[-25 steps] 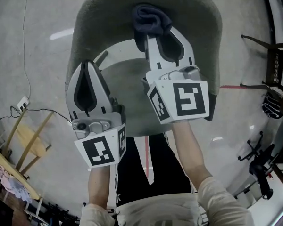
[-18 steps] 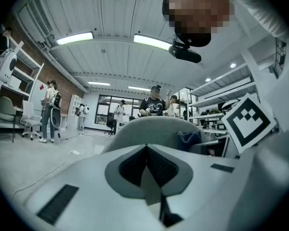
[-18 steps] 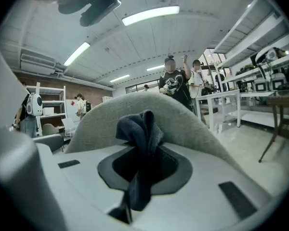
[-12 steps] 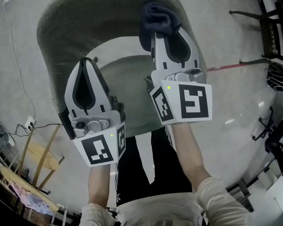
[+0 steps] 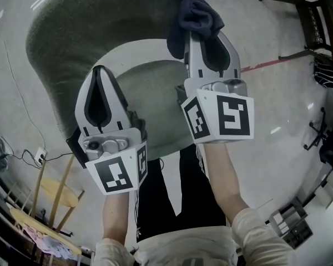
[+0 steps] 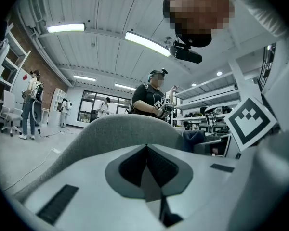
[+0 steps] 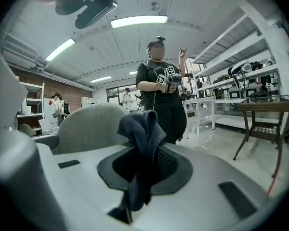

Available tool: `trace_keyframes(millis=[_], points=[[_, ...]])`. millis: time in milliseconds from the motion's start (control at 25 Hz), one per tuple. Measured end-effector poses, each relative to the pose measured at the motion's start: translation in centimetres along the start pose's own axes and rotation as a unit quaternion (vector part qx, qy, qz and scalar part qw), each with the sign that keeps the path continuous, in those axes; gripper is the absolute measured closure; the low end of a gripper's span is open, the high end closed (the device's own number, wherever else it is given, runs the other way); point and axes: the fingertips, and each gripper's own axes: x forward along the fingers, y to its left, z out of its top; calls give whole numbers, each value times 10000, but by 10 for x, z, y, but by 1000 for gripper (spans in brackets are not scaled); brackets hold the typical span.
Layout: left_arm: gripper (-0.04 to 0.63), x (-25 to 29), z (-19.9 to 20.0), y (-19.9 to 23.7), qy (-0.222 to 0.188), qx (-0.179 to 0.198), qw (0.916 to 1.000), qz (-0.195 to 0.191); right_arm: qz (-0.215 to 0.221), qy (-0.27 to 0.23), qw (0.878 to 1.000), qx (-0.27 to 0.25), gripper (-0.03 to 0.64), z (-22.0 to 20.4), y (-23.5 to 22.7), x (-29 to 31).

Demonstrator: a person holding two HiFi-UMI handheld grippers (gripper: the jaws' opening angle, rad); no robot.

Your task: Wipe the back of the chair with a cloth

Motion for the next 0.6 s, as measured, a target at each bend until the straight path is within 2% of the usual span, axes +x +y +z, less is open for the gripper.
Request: trace_keyframes(millis=[280, 400, 600], points=[[581, -7, 0, 7, -18, 2, 9999, 107, 57, -14, 10000, -65, 558, 2, 5, -3], [580, -13, 3, 19, -48, -10, 9997, 259, 388, -2, 9992, -117, 558, 4, 31, -6], [580, -33, 2, 51, -78, -44, 9976, 679, 1243, 9, 9918, -301, 558, 0, 99, -7]])
